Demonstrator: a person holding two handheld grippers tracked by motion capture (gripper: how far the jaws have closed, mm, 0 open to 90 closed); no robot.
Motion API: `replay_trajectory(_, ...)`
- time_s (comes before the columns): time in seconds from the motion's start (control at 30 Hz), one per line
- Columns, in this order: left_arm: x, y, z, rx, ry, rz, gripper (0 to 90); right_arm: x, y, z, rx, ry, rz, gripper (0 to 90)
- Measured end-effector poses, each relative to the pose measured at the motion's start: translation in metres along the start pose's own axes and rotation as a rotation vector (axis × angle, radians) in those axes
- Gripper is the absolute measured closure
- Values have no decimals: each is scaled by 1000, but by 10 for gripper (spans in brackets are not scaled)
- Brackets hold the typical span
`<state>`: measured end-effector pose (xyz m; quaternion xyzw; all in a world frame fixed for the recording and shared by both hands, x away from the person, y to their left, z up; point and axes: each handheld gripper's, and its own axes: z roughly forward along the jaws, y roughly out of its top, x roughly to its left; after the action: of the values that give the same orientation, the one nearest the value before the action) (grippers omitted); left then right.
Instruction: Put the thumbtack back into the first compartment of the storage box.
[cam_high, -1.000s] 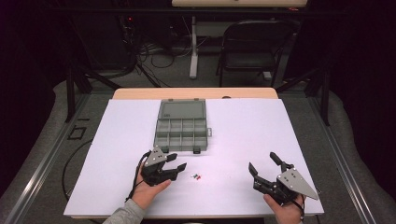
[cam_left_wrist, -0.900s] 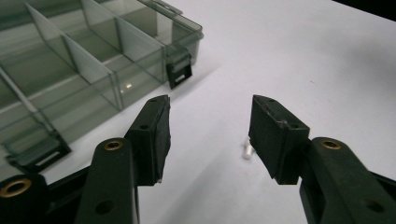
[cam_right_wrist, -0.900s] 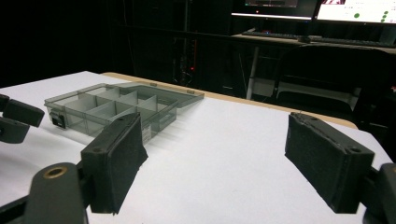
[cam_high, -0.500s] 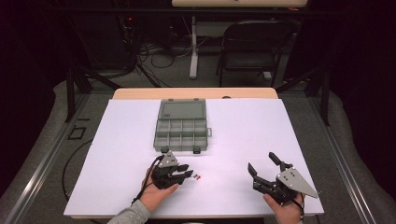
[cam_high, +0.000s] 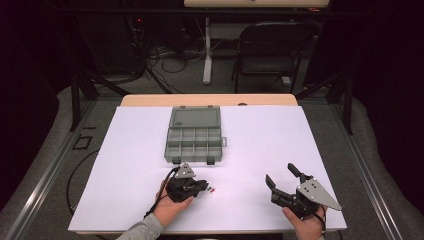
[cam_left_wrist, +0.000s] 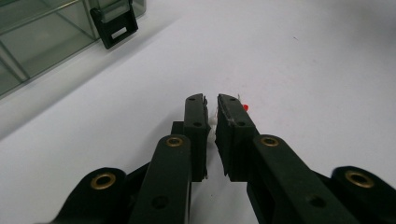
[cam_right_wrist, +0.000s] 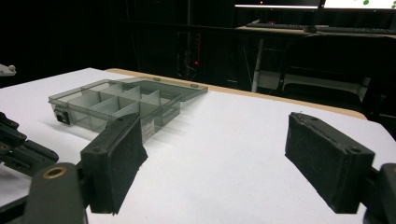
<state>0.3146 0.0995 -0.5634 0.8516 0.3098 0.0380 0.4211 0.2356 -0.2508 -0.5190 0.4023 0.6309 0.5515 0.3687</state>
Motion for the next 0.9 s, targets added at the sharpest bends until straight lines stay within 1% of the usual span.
replay_trajectory(0.17, 0, 0, 2, 6, 4, -4, 841, -1, 0, 0, 4, 2, 11, 189)
replay_trajectory(0.23, 1, -1, 3, 11, -1, -7, 845, -1, 0, 0, 5, 2, 14, 189)
replay_trajectory(0.5, 1, -1, 4, 14, 0, -8, 858, -1, -1, 0, 11, 4, 9, 190)
replay_trajectory(0.53, 0, -1, 4, 16, 3, -3, 858, -1, -1, 1, 10, 4, 9, 190)
replay_trajectory(0.67, 0, -1, 4, 15, 1, -9, 859, -1, -1, 1, 13, 1, 11, 192)
replay_trajectory(0.87, -1, -1, 4, 15, 9, -5, 860, -1, -1, 1, 17, 0, 15, 192)
replay_trajectory(0.9, -1, -1, 4, 15, 8, -10, 861, -1, -1, 1, 17, 0, 13, 193)
